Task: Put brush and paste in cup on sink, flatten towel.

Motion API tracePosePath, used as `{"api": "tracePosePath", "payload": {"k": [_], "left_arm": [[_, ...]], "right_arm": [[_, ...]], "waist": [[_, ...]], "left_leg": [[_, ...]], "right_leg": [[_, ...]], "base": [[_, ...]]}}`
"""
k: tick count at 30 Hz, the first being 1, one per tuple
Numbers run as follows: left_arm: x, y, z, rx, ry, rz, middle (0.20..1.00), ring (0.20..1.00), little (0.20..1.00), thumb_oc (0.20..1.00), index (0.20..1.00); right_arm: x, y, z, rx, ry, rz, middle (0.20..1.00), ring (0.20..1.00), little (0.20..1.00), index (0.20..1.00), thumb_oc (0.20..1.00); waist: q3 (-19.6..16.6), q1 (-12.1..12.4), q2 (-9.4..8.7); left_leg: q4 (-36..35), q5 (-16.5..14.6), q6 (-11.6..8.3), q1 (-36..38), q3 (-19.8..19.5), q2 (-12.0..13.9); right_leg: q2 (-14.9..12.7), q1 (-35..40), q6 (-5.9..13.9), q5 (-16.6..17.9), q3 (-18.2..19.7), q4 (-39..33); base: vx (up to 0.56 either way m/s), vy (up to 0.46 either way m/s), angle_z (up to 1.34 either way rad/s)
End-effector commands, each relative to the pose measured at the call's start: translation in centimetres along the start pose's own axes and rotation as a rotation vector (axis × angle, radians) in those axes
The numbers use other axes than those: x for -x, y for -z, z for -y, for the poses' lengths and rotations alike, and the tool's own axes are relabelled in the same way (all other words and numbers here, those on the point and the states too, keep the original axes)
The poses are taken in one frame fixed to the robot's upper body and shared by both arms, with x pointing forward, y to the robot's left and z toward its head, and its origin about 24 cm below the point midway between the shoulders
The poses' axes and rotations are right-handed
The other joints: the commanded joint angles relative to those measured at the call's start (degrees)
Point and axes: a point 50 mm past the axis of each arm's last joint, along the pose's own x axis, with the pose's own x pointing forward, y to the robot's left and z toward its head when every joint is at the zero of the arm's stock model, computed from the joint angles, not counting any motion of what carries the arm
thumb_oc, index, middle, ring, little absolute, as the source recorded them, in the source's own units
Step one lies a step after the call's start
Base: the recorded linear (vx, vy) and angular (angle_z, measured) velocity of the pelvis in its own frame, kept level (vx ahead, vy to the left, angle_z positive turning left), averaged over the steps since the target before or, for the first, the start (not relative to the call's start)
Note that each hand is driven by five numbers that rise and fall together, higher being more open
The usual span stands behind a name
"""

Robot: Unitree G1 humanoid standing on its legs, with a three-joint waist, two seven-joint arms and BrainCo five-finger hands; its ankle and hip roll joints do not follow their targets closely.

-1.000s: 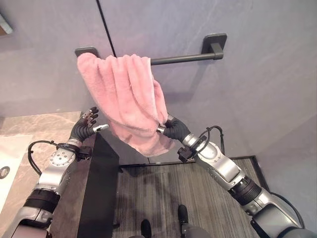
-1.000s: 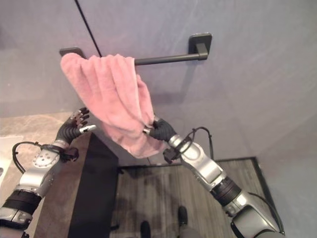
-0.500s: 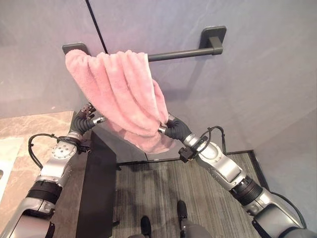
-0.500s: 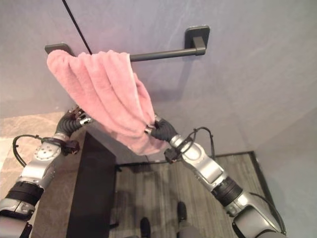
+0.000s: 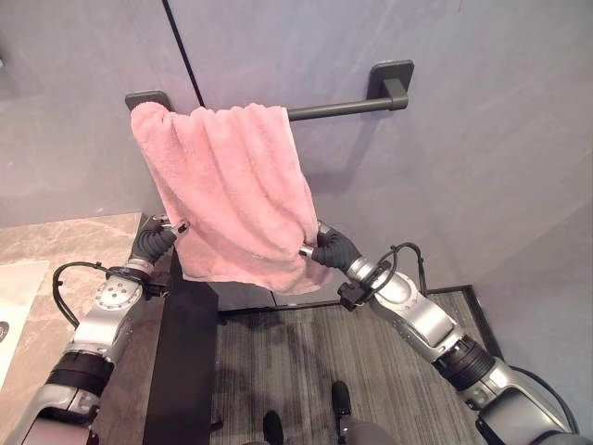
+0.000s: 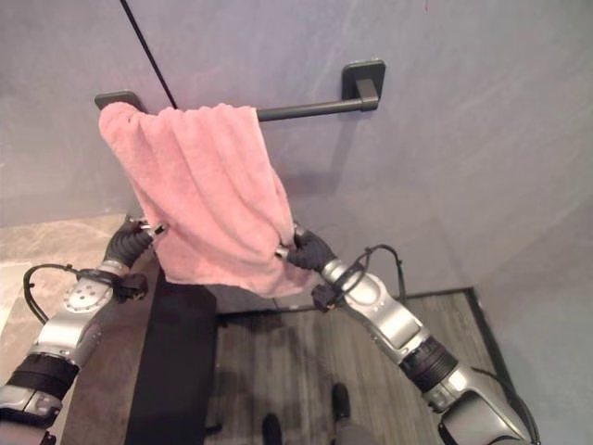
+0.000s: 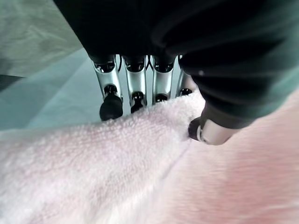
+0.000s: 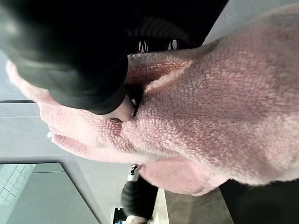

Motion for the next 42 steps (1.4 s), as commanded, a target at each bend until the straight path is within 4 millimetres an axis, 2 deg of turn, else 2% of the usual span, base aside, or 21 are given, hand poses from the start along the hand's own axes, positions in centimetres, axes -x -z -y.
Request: {"api": "tracePosePath", "payload": {"k": [1, 6, 9, 12, 13, 16, 18, 19, 20, 21, 22, 24, 25, 27, 28, 29, 30, 31, 34, 38, 42], "left_arm": [[0.5, -4.2, -1.8, -0.044, -0.029, 0.207, 0.2, 0.2, 0.2, 0.2, 0.2], [3.3, -7.7, -1.2, 0.091, -0.037, 0.454, 0.2, 0.2, 0.2, 0.2, 0.2], [4.3, -7.2, -0.4, 0.152, -0.028, 0.471, 0.2, 0.2, 0.2, 0.2, 0.2], [4.6, -4.6, 0.8, 0.2, -0.01, 0.37, 0.2, 0.2, 0.2, 0.2, 0.2], [4.5, -2.1, 1.7, 0.219, 0.002, 0.256, 0.2, 0.2, 0.2, 0.2, 0.2], [4.7, -0.6, 1.8, 0.181, 0.001, 0.181, 0.2, 0.2, 0.2, 0.2, 0.2], [4.9, 2.3, 2.5, 0.119, 0.02, 0.035, 0.2, 0.2, 0.2, 0.2, 0.2], [4.9, 2.3, 2.5, 0.118, 0.02, 0.036, 0.2, 0.2, 0.2, 0.2, 0.2], [4.7, 3.4, 2.7, 0.006, 0.04, -0.031, 0.2, 0.2, 0.2, 0.2, 0.2], [4.7, 3.4, 2.7, 0.005, 0.04, -0.031, 0.2, 0.2, 0.2, 0.2, 0.2], [4.2, 1.6, 2.4, -0.041, 0.061, 0.041, 0.2, 0.2, 0.2, 0.2, 0.2], [3.8, 0.1, 2.6, 0.02, 0.063, 0.109, 0.2, 0.2, 0.2, 0.2, 0.2], [3.4, -2.2, 2.2, 0.084, 0.023, 0.222, 0.2, 0.2, 0.2, 0.2, 0.2], [3.4, -3.0, 2.1, 0.091, 0.014, 0.26, 0.2, 0.2, 0.2, 0.2, 0.2], [3.5, -4.8, 2.0, 0.111, 0.003, 0.347, 0.2, 0.2, 0.2, 0.2, 0.2], [3.5, -5.6, 2.0, 0.132, -0.009, 0.391, 0.2, 0.2, 0.2, 0.2, 0.2], [3.6, -5.6, 2.0, 0.132, -0.01, 0.391, 0.2, 0.2, 0.2, 0.2, 0.2], [3.8, -7.1, 2.2, 0.177, -0.012, 0.47, 0.2, 0.2, 0.2, 0.2, 0.2], [4.1, -8.5, 3.3, 0.257, -0.003, 0.556, 0.2, 0.2, 0.2, 0.2, 0.2], [4.1, -6.6, 4.1, 0.204, 0.004, 0.468, 0.2, 0.2, 0.2, 0.2, 0.2], [4.3, -1.3, 5.3, 0.228, 0.016, 0.216, 0.2, 0.2, 0.2, 0.2, 0.2]], "right_arm": [[0.3, -3.9, 0.7, 0.043, 0.032, 0.211, 0.2, 0.2, 0.2, 0.2, 0.2], [1.2, -7.1, 1.1, 0.035, 0.049, 0.382, 0.222, 0.222, 0.222, 0.222, 0.222], [1.7, -7.8, 0.9, 0.019, 0.037, 0.427, 0.256, 0.256, 0.256, 0.256, 0.256], [1.9, -6.4, 0.7, 0.002, 0.035, 0.373, 0.31, 0.31, 0.31, 0.31, 0.31], [1.8, -4.6, 0.7, -0.011, 0.052, 0.291, 0.307, 0.307, 0.307, 0.307, 0.307], [2.1, -3.4, 0.7, -0.029, 0.073, 0.24, 0.256, 0.256, 0.256, 0.256, 0.256], [2.2, -1.0, 0.5, -0.053, 0.091, 0.138, 0.2, 0.2, 0.2, 0.2, 0.2], [2.2, -1.0, 0.5, -0.053, 0.092, 0.137, 0.2, 0.2, 0.2, 0.2, 0.2], [2.0, 1.1, 0.6, -0.054, 0.138, 0.043, 0.2, 0.2, 0.2, 0.2, 0.2], [2.0, 1.1, 0.6, -0.053, 0.138, 0.044, 0.2, 0.2, 0.2, 0.2, 0.2], [1.8, 0.2, 1.1, -0.025, 0.147, 0.073, 0.2, 0.2, 0.2, 0.2, 0.2], [1.4, -1.2, 1.2, -0.056, 0.141, 0.14, 0.2, 0.2, 0.2, 0.2, 0.2], [0.9, -3.6, 1.6, -0.025, 0.142, 0.244, 0.2, 0.2, 0.2, 0.2, 0.2], [0.9, -4.3, 1.7, -0.022, 0.146, 0.278, 0.2, 0.2, 0.2, 0.2, 0.2], [1.0, -5.8, 1.8, -0.004, 0.149, 0.344, 0.2, 0.2, 0.2, 0.2, 0.2], [1.1, -6.8, 1.9, 0.011, 0.151, 0.388, 0.2, 0.2, 0.2, 0.2, 0.2], [1.1, -6.8, 1.9, 0.011, 0.151, 0.388, 0.2, 0.2, 0.2, 0.2, 0.2], [1.4, -8.2, 2.1, 0.036, 0.16, 0.45, 0.2, 0.2, 0.2, 0.2, 0.2], [2.2, -9.8, 2.4, 0.06, 0.2, 0.545, 0.2, 0.2, 0.2, 0.2, 0.2], [2.9, -8.0, 2.9, 0.051, 0.248, 0.468, 0.2, 0.2, 0.2, 0.2, 0.2], [3.9, -3.9, 3.1, -0.03, 0.299, 0.299, 0.2, 0.2, 0.2, 0.2, 0.2]], "waist": [[-2.52, 0.19, -1.96], [-3.2, 1.16, -2.41], [-3.63, 1.45, -2.49], [-3.83, 1.55, -2.34], [-3.91, 1.51, -2.26], [-4.03, 1.63, -2.16], [-4.08, 1.54, -1.94], [-4.08, 1.56, -1.95], [-4.12, 1.57, -1.66], [-4.08, 1.58, -1.68], [-4.2, 1.63, -1.65], [-4.51, 1.56, -1.78], [-4.96, 1.83, -2.07], [-4.97, 1.86, -2.12], [-5.08, 1.91, -2.19], [-5.22, 1.88, -2.26], [-5.19, 1.88, -2.24], [-5.37, 1.86, -2.29], [-5.58, 1.41, -2.46], [-5.43, 1.02, -2.43], [-5.22, 0.62, -2.22]], "left_leg": [[0.26, 0.71, -0.36, 0.57, -1.15, -1.06], [0.26, 0.0, -0.19, 2.21, -1.91, -1.33], [0.26, -0.28, -0.16, 3.13, -2.12, -1.44], [0.26, -0.27, -0.02, 3.63, -2.25, -1.56], [0.26, -0.16, 0.04, 3.78, -2.22, -1.54], [0.26, -0.15, 0.1, 3.97, -2.32, -1.52], [0.26, 0.0, 0.1, 4.07, -2.36, -1.48], [0.26, -0.01, 0.1, 4.09, -2.38, -1.48], [0.26, 0.17, 0.09, 4.14, -2.46, -1.48], [0.26, 0.17, 0.09, 4.16, -2.47, -1.48], [0.26, 0.17, 0.05, 4.27, -2.58, -1.43], [0.26, 0.14, 0.07, 4.46, -2.71, -1.46], [0.26, 0.06, 0.08, 4.6, -2.87, -1.48], [0.26, -0.02, 0.08, 4.72, -2.92, -1.5], [0.26, -0.07, 0.11, 4.74, -3.01, -1.49], [0.26, -0.12, 0.12, 4.76, -3.07, -1.54], [0.26, -0.13, 0.13, 4.78, -3.07, -1.53], [0.26, -0.19, 0.16, 4.86, -3.08, -1.53], [0.26, -0.45, 0.17, 5.02, -2.97, -1.52], [0.26, -0.46, 0.17, 5.06, -2.8, -1.46], [0.26, -0.6, 0.44, 5.36, -2.5, -1.51]], "right_leg": [[-4.16, 6.89, 5.17, -5.14, -0.46, 0.26], [-4.26, 9.3, 4.8, -6.29, -1.13, 0.26], [-4.3, 10.59, 4.57, -6.91, -1.51, 0.26], [-4.25, 11.1, 4.44, -7.13, -1.84, 0.26], [-4.21, 11.25, 4.39, -7.09, -2.03, 0.26], [-4.17, 11.54, 4.33, -7.13, -2.16, 0.26], [-4.17, 11.81, 4.29, -7.12, -2.41, 0.26], [-4.17, 11.83, 4.29, -7.14, -2.43, 0.26], [-4.09, 12.02, 4.22, -6.99, -2.5, 0.26], [-4.09, 12.04, 4.21, -6.99, -2.51, 0.26], [-4.02, 12.21, 4.16, -6.99, -2.64, 0.26], [-4.01, 12.44, 4.14, -7.05, -2.74, 0.26], [-4.0, 12.66, 4.06, -7.11, -2.87, 0.26], [-4.02, 12.8, 4.04, -7.17, -2.9, 0.26], [-4.03, 12.87, 3.98, -7.28, -2.91, 0.26], [-4.0, 12.83, 3.96, -7.31, -2.91, 0.26], [-3.99, 12.85, 3.96, -7.31, -2.91, 0.26], [-4.0, 12.89, 3.91, -7.41, -2.86, 0.27], [-3.92, 12.87, 3.74, -7.52, -2.78, 0.35], [-3.95, 12.83, 3.76, -7.35, -2.7, 0.53], [-4.09, 12.89, 3.83, -7.22, -2.62, 0.51]], "base": [[0.04, -0.006, 0.12], [0.03, -0.016, 0.1], [0.01, -0.016, 0.09], [-0.01, -0.006, 0.13], [0.0, 0.0, 0.0], [0.0, 0.0, 0.0], [0.0, 0.0, 0.0], [0.0, 0.0, 0.0], [0.0, 0.0, 0.0], [0.0, 0.0, 0.0], [0.0, 0.0, 0.0], [0.0, -0.016, 0.03], [0.0, -0.016, 0.06], [0.0, -0.014, 0.06], [0.0, -0.016, 0.03], [0.0, -0.013, 0.04], [0.01, -0.006, 0.12], [0.01, -0.005, 0.12], [0.0, -0.003, 0.03], [0.01, -0.001, -0.02], [0.0, 0.0, 0.0]]}}
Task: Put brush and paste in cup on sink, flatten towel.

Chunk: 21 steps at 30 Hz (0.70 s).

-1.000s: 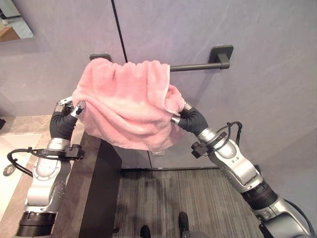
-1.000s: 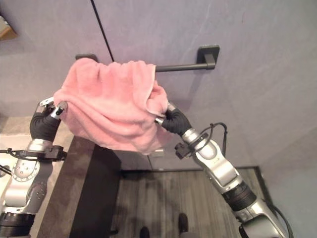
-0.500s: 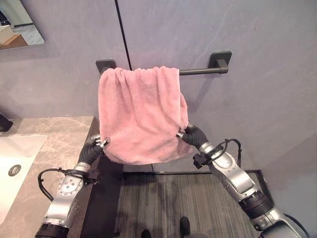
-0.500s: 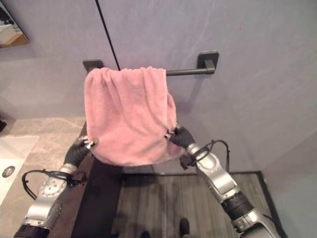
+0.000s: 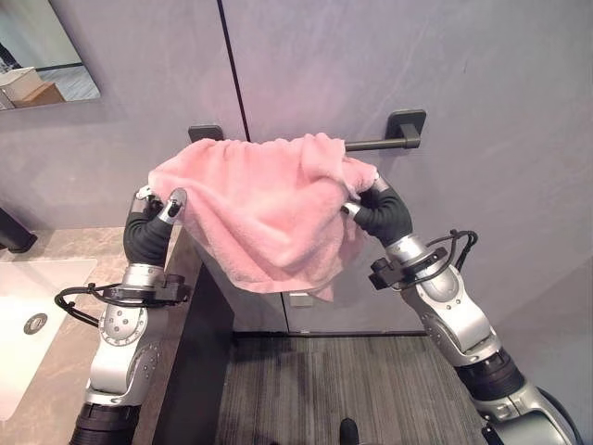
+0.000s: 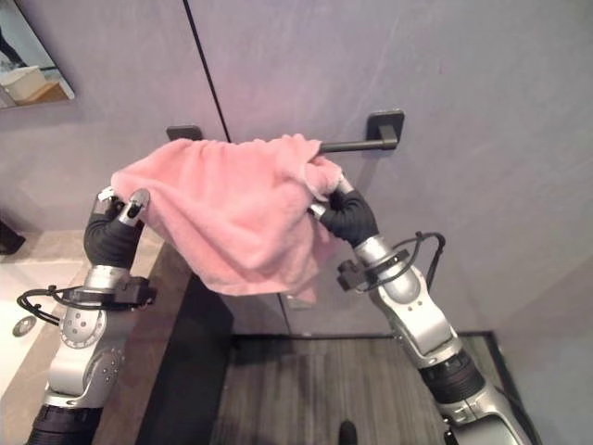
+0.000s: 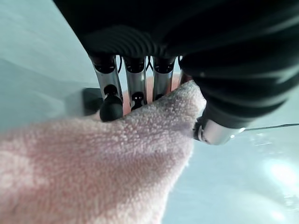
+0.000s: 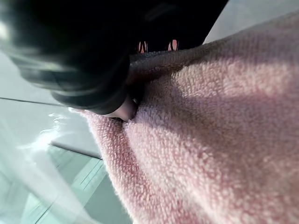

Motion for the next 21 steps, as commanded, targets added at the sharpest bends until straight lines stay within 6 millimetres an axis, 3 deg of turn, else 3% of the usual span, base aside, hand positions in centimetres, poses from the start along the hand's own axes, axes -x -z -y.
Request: {"api": "tracePosePath", "payload": {"k": [1, 4, 8, 10, 14, 17, 19, 20, 21], "left_arm": [[1.4, 4.1, -0.7, -0.048, -0.01, -0.202, 0.2, 0.2, 0.2, 0.2, 0.2], [2.6, 6.3, -0.9, -0.085, -0.008, -0.32, 0.2, 0.2, 0.2, 0.2, 0.2], [2.6, 6.3, -1.1, -0.088, -0.014, -0.324, 0.2, 0.2, 0.2, 0.2, 0.2], [1.9, 5.5, -1.0, -0.09, -0.008, -0.281, 0.2, 0.2, 0.2, 0.2, 0.2], [-0.4, 1.9, -0.6, -0.094, 0.006, -0.099, 0.2, 0.2, 0.2, 0.2, 0.2], [-0.8, 1.2, -0.5, -0.091, 0.006, -0.062, 0.2, 0.2, 0.2, 0.2, 0.2], [-1.4, -0.1, -0.3, -0.078, 0.007, 0.007, 0.2, 0.2, 0.2, 0.2, 0.2], [-1.9, -1.7, -0.1, -0.069, 0.005, 0.092, 0.2, 0.2, 0.2, 0.2, 0.2], [-1.9, -1.8, -0.1, -0.07, 0.005, 0.093, 0.2, 0.2, 0.2, 0.2, 0.2]], "right_arm": [[0.7, 1.3, 0.7, -0.056, 0.086, -0.026, 0.2, 0.2, 0.2, 0.2, 0.2], [1.7, 3.6, 0.9, -0.064, 0.123, -0.139, 0.2, 0.2, 0.2, 0.2, 0.2], [1.3, 3.6, 0.9, -0.074, 0.125, -0.135, 0.2, 0.2, 0.2, 0.2, 0.2], [0.8, 3.0, 1.0, -0.064, 0.124, -0.105, 0.2, 0.2, 0.2, 0.2, 0.2], [-0.9, 0.2, 1.4, -0.042, 0.127, 0.029, 0.2, 0.2, 0.2, 0.2, 0.2], [-1.2, -0.4, 1.4, -0.039, 0.129, 0.059, 0.2, 0.2, 0.2, 0.2, 0.2], [-1.7, -1.7, 1.4, -0.039, 0.126, 0.122, 0.2, 0.2, 0.2, 0.2, 0.2], [-2.1, -2.9, 1.4, -0.046, 0.125, 0.186, 0.2, 0.2, 0.2, 0.2, 0.2], [-2.1, -3.0, 1.4, -0.046, 0.125, 0.188, 0.2, 0.2, 0.2, 0.2, 0.2]], "waist": [[-2.34, -0.69, -3.37], [-2.15, -0.95, -3.08], [-2.23, -0.96, -3.05], [-2.38, -0.85, -3.03], [-2.96, -0.66, -3.02], [-2.98, -0.67, -3.04], [-3.15, -0.68, -2.99], [-3.26, -0.67, -3.02], [-3.18, -0.68, -3.06]], "left_leg": [[0.26, 0.11, 0.05, -0.5, 1.41, -1.86], [0.26, 0.1, 0.16, -0.1, 1.62, -1.93], [0.52, 0.11, 0.19, 0.07, 1.66, -2.03], [0.63, 0.09, 0.19, 0.07, 1.65, -2.03], [0.7, 0.1, 0.06, 0.01, 1.63, -2.03], [0.72, 0.07, 0.02, 0.05, 1.62, -1.99], [0.7, 0.03, -0.03, 0.16, 1.66, -1.99], [0.69, -0.03, -0.07, 0.32, 1.62, -1.95], [0.78, 0.46, -0.04, -0.03, 1.68, -1.95]], "right_leg": [[-4.01, 5.23, 4.19, -4.88, 1.11, 0.22], [-4.04, 5.42, 4.23, -4.96, 1.32, 0.34], [-4.03, 5.66, 4.2, -5.09, 1.55, 0.5], [-4.0, 5.69, 4.18, -5.17, 1.55, 0.5], [-3.88, 5.77, 4.07, -5.29, 1.62, 0.5], [-3.85, 5.79, 4.03, -5.34, 1.58, 0.54], [-3.81, 5.91, 3.97, -5.43, 1.62, 0.57], [-3.78, 6.05, 3.92, -5.55, 1.66, 0.54], [-3.79, 5.67, 3.84, -5.14, 1.71, 0.68]], "base": [[0.0, 0.0, 0.0], [0.0, -0.002, -0.01], [0.0, 0.0, 0.0], [0.0, 0.0, 0.0], [0.0, 0.0, 0.0], [0.0, 0.0, 0.0], [0.0, 0.0, 0.0], [-0.03, -0.019, -0.01], [-0.03, -0.019, -0.01]]}}
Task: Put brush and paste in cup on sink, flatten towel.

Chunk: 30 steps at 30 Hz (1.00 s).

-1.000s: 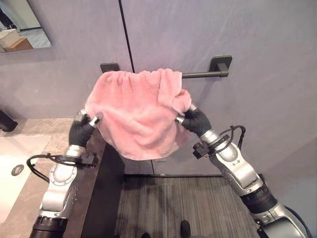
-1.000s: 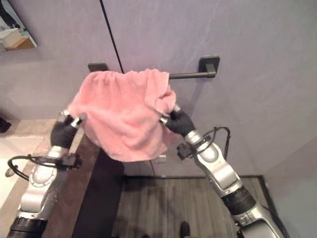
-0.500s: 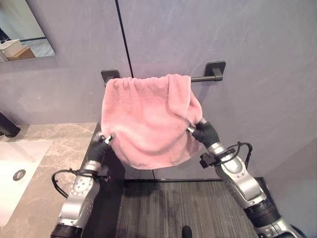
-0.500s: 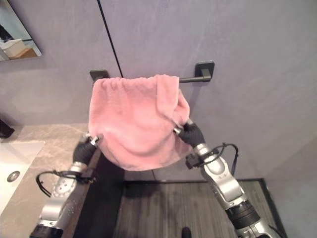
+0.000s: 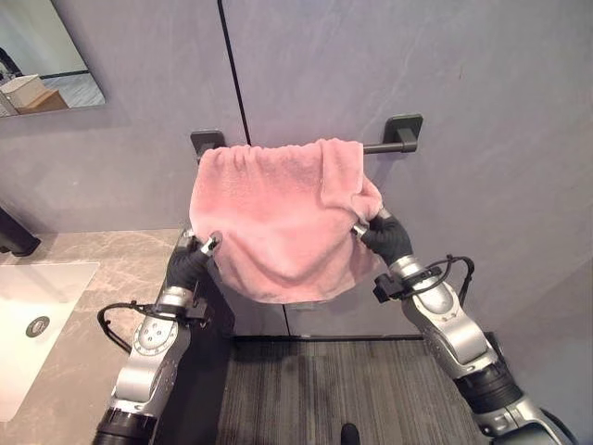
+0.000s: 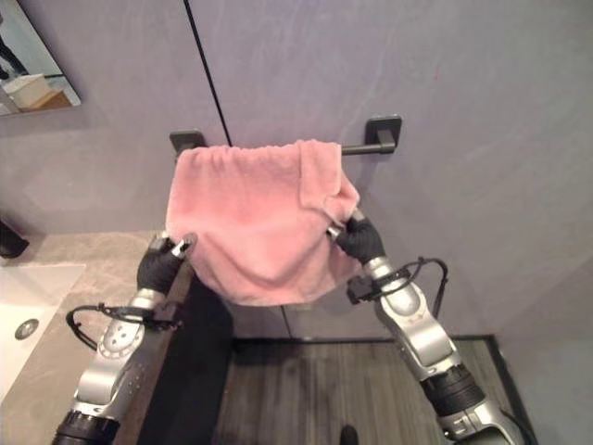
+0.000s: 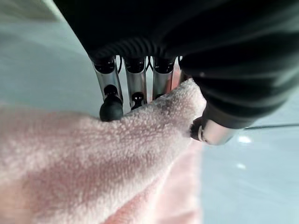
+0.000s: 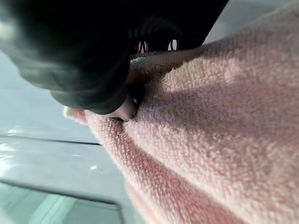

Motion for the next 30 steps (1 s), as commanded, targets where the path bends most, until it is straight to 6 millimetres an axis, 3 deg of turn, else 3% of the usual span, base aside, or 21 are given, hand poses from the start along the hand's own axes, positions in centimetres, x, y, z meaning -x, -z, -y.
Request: {"api": "tracePosePath", "payload": {"k": [1, 2, 6, 12, 16, 20, 21, 25, 30], "left_arm": [[-1.5, -4.1, -1.5, -0.067, -0.027, 0.211, 0.2, 0.2, 0.2, 0.2, 0.2], [-1.7, -5.5, -1.2, -0.064, -0.025, 0.283, 0.2, 0.2, 0.2, 0.2, 0.2], [-1.9, -6.5, -0.7, -0.046, -0.022, 0.341, 0.2, 0.2, 0.2, 0.2, 0.2], [-1.5, -5.1, -0.6, -0.04, -0.027, 0.275, 0.2, 0.2, 0.2, 0.2, 0.2], [-0.9, -3.5, -0.6, -0.02, -0.028, 0.198, 0.2, 0.2, 0.2, 0.2, 0.2], [0.3, 0.4, -1.4, -0.005, -0.063, 0.012, 0.2, 0.2, 0.2, 0.2, 0.2], [0.7, 2.4, -1.6, 0.003, -0.088, -0.08, 0.2, 0.2, 0.2, 0.2, 0.2], [1.6, 5.4, -2.2, 0.001, -0.134, -0.223, 0.2, 0.2, 0.2, 0.2, 0.2], [1.7, 6.2, -2.7, -0.011, -0.158, -0.264, 0.2, 0.2, 0.2, 0.2, 0.2]], "right_arm": [[-1.7, -5.2, 0.2, -0.059, 0.028, 0.299, 0.2, 0.2, 0.2, 0.2, 0.2], [-1.8, -6.6, 0.0, -0.069, 0.023, 0.371, 0.2, 0.2, 0.2, 0.2, 0.2], [-1.5, -8.2, -0.1, -0.047, 0.039, 0.458, 0.2, 0.2, 0.2, 0.2, 0.2], [-0.7, -7.0, 0.4, -0.05, 0.068, 0.403, 0.2, 0.2, 0.2, 0.2, 0.2], [0.1, -5.2, 0.6, -0.096, 0.085, 0.324, 0.2, 0.2, 0.2, 0.2, 0.2], [0.9, -2.8, 1.1, -0.093, 0.111, 0.204, 0.2, 0.2, 0.2, 0.2, 0.2], [0.9, -1.6, 1.0, -0.113, 0.116, 0.15, 0.2, 0.2, 0.2, 0.2, 0.2], [1.1, 0.8, 0.9, -0.137, 0.134, 0.035, 0.2, 0.2, 0.2, 0.2, 0.2], [1.0, 2.0, 0.9, -0.134, 0.146, -0.03, 0.2, 0.2, 0.2, 0.2, 0.2]], "waist": [[-3.02, -0.71, -3.02], [-3.18, -0.8, -2.99], [-3.28, -1.2, -2.8], [-2.81, -1.76, -2.44], [-2.45, -2.06, -2.2], [-2.03, -2.29, -1.89], [-1.93, -2.35, -1.82], [-1.86, -2.39, -1.57], [-1.96, -2.42, -1.51]], "left_leg": [[0.75, 0.52, -0.22, -0.24, 1.54, -1.96], [0.68, 0.47, -0.25, -0.11, 1.51, -1.91], [0.39, 0.49, -0.35, 0.25, 1.68, -1.75], [0.26, 0.73, -0.43, -0.09, 1.93, -1.54], [0.26, 0.39, -0.47, -0.22, 2.15, -1.44], [0.26, 0.44, -0.41, -0.65, 2.6, -1.44], [0.26, 0.54, -0.41, -0.7, 2.76, -1.45], [0.26, 0.66, -0.44, -0.72, 3.14, -1.44], [0.26, 0.74, -0.43, -0.67, 3.18, -1.48]], "right_leg": [[-3.84, 5.63, 3.61, -5.12, 1.38, 1.12], [-3.77, 5.65, 3.51, -5.18, 1.51, 1.15], [-3.6, 5.81, 3.41, -5.23, 1.47, 0.98], [-3.49, 5.31, 3.47, -4.85, 1.77, 0.73], [-3.48, 5.04, 3.64, -4.91, 1.96, 0.51], [-3.53, 4.2, 3.8, -4.45, 2.41, 0.38], [-3.54, 4.02, 3.82, -4.31, 2.53, 0.38], [-3.46, 3.79, 3.87, -4.21, 2.95, 0.38], [-3.38, 3.68, 3.86, -4.23, 3.15, 0.38]], "base": [[0.0, 0.0, 0.0], [0.0, 0.0, 0.0], [0.01, -0.014, -0.05], [-0.01, -0.004, -0.03], [0.0, 0.0, 0.0], [-0.01, -0.001, -0.02], [-0.01, -0.001, -0.06], [0.0, -0.001, -0.08], [0.01, -0.003, -0.07]]}}
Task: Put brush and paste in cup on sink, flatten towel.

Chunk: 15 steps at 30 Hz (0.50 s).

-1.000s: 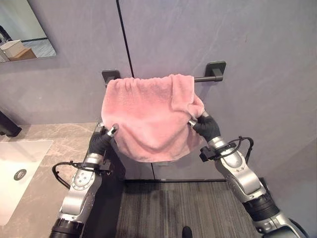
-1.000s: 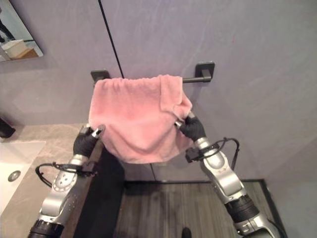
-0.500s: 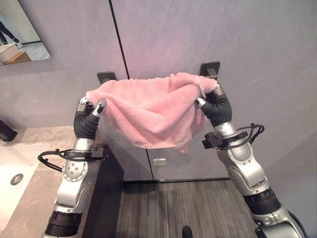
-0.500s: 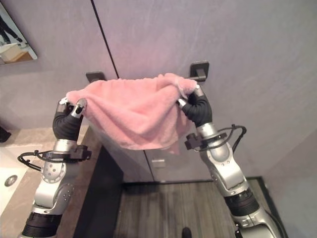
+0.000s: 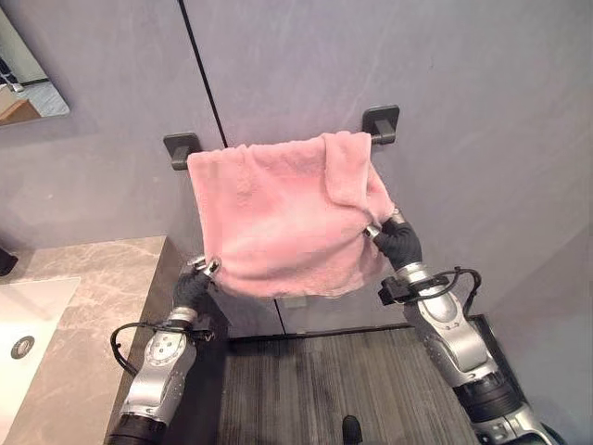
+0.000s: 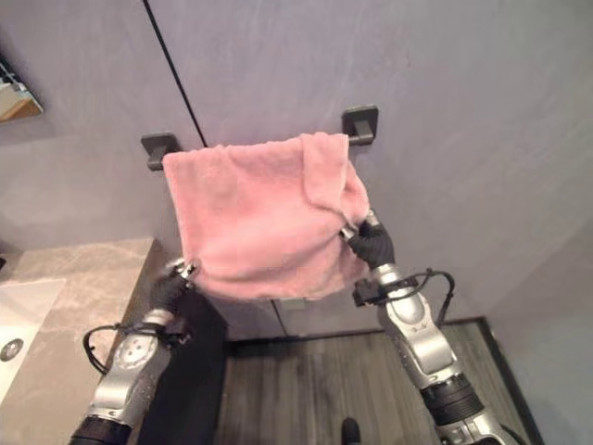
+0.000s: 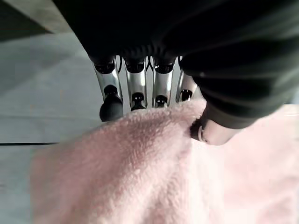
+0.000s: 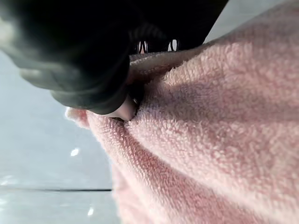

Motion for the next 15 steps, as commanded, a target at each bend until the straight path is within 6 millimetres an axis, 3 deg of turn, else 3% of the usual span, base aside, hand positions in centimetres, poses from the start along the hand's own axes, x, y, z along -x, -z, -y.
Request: {"api": "tracePosePath", "payload": {"k": [1, 6, 10, 11, 15], "left_arm": [[-1.0, -2.3, -1.0, -0.03, -0.018, 0.096, 0.2, 0.2, 0.2, 0.2, 0.2], [-1.2, -4.1, -0.6, -0.041, -0.005, 0.181, 0.2, 0.2, 0.2, 0.2, 0.2], [-1.1, -6.5, -0.3, -0.029, 0.002, 0.289, 0.2, 0.2, 0.2, 0.2, 0.2], [-0.8, -7.8, -0.2, -0.01, 0.005, 0.356, 0.2, 0.2, 0.2, 0.2, 0.2], [-0.5, -8.5, -0.2, -0.005, -0.004, 0.396, 0.2, 0.2, 0.2, 0.2, 0.2]], "right_arm": [[-1.1, -1.8, -0.3, -0.056, 0.008, 0.098, 0.2, 0.2, 0.2, 0.2, 0.2], [-1.5, -3.5, -0.3, -0.029, 0.003, 0.174, 0.2, 0.2, 0.2, 0.2, 0.2], [-1.7, -5.1, -0.3, -0.016, -0.002, 0.248, 0.2, 0.2, 0.2, 0.2, 0.2], [-1.7, -6.0, -0.2, -0.015, 0.0, 0.295, 0.2, 0.2, 0.2, 0.2, 0.2], [-1.5, -6.3, 0.0, -0.022, 0.009, 0.316, 0.206, 0.206, 0.206, 0.206, 0.206]], "waist": [[-2.18, -0.85, -2.62], [-2.34, -0.69, -2.93], [-2.28, -0.55, -3.17], [-2.27, -0.38, -3.41], [-2.26, -0.34, -3.73]], "left_leg": [[0.26, 1.12, -0.84, -0.21, 0.42, -1.28], [0.26, 0.97, -0.8, -0.19, 0.21, -1.38], [0.32, 0.86, -0.76, -0.19, -0.13, -1.35], [0.36, 0.7, -0.7, -0.22, -0.34, -1.34], [0.5, 0.5, -0.64, -0.14, -0.54, -1.41]], "right_leg": [[-3.44, 5.37, 3.86, -4.81, 0.67, 0.38], [-3.39, 5.64, 3.79, -5.02, 0.42, 0.38], [-3.36, 5.93, 3.71, -5.26, 0.22, 0.38], [-3.34, 6.07, 3.64, -5.41, 0.15, 0.4], [-3.33, 6.41, 3.55, -5.7, 0.03, 0.5]], "base": [[0.0, 0.0, 0.0], [0.0, 0.0, 0.0], [0.0, 0.0, 0.0], [0.0, 0.0, 0.0], [0.0, 0.0, 0.0]]}}
